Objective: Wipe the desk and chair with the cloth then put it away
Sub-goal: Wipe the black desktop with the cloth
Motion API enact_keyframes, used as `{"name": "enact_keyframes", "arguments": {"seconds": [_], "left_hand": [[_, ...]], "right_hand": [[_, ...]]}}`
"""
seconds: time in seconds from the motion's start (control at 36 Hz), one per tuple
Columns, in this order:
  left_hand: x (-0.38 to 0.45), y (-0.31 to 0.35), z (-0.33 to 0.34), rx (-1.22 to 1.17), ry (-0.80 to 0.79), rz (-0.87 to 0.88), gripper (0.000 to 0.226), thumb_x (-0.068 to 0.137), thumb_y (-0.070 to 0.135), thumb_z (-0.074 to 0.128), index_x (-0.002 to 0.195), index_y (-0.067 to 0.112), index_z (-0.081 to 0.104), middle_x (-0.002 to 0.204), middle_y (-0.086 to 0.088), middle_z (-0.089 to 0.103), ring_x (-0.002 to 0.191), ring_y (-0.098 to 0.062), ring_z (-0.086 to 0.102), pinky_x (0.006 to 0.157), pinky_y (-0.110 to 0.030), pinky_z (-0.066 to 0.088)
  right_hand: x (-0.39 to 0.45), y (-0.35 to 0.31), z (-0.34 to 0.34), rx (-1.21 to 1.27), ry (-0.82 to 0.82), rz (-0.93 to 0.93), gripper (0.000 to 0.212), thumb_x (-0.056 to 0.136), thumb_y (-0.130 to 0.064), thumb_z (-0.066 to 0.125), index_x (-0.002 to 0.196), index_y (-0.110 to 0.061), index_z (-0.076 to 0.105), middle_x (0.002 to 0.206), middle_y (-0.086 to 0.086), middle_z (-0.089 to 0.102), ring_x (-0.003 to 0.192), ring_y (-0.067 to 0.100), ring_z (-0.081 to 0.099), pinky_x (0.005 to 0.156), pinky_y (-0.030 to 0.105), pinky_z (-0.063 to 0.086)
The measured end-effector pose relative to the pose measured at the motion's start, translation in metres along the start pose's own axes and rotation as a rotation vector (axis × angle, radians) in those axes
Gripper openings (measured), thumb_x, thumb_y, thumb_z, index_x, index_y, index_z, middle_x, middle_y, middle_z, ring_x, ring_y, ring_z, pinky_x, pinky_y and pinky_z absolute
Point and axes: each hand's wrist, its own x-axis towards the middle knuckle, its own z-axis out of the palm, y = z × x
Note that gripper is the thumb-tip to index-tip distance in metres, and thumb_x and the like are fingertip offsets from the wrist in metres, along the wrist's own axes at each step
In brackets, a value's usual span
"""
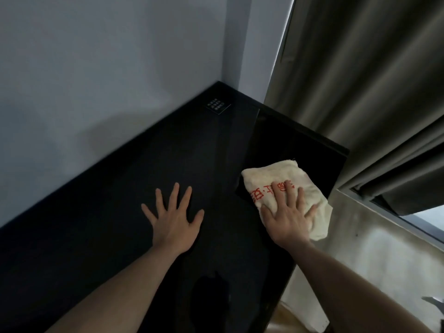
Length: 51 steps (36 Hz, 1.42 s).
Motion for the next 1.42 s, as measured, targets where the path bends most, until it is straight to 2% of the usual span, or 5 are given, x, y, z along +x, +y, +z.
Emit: {"name": "enact_keyframes", "arguments": {"seconds": [0.44,0.75,1.17,1.31,1.42], "left_hand": [[0.012,0.006,0.016,0.006,0.138,-0.052,0.079,0.088,0.076,0.011,0.160,0.045,0.004,0.169,0.016,-0.008,0.156,-0.026,-0.017,0.124,-0.060,-0.007],[0.011,0.006,0.015,0.015,0.153,-0.058,0.078,0.087,0.075,0.010,0.160,0.046,0.004,0.169,0.016,-0.007,0.156,-0.025,-0.016,0.125,-0.057,-0.008],[0.000,0.008,0.005,-0.001,0.122,-0.031,0.075,0.096,0.067,0.033,0.161,0.041,0.005,0.171,0.007,-0.005,0.156,-0.032,-0.015,0.124,-0.062,-0.006],[-0.011,-0.009,-0.007,-0.270,0.042,0.047,0.066,0.099,0.054,0.048,0.159,0.039,0.024,0.171,0.009,0.005,0.157,-0.024,-0.012,0.125,-0.053,-0.010],[-0.063,-0.052,-0.015,-0.430,0.078,0.080,0.060,0.101,0.042,0.054,0.157,0.033,0.033,0.169,0.008,0.016,0.157,-0.017,0.002,0.128,-0.047,0.009]], "right_hand": [[0.170,0.053,-0.034,-0.055,0.050,0.110,0.069,0.095,-0.067,0.025,0.156,-0.043,0.006,0.168,-0.007,-0.004,0.154,0.027,-0.013,0.116,0.067,-0.011],[0.200,0.055,-0.041,-0.064,0.046,0.162,0.070,0.095,-0.068,0.023,0.158,-0.042,0.006,0.169,-0.005,-0.005,0.154,0.030,-0.012,0.111,0.067,-0.019],[0.062,0.009,-0.005,-0.065,0.013,0.059,0.072,0.095,-0.069,0.023,0.157,-0.042,0.001,0.168,-0.003,-0.012,0.153,0.032,-0.018,0.115,0.069,-0.012],[-0.016,-0.015,0.013,-0.046,0.008,0.006,0.071,0.096,-0.067,0.023,0.157,-0.042,0.000,0.168,-0.002,-0.014,0.152,0.031,-0.022,0.115,0.069,-0.013],[-0.077,-0.035,0.026,-0.033,-0.008,-0.003,0.071,0.097,-0.067,0.023,0.158,-0.040,-0.002,0.167,-0.001,-0.017,0.151,0.031,-0.024,0.115,0.068,-0.014]]}}
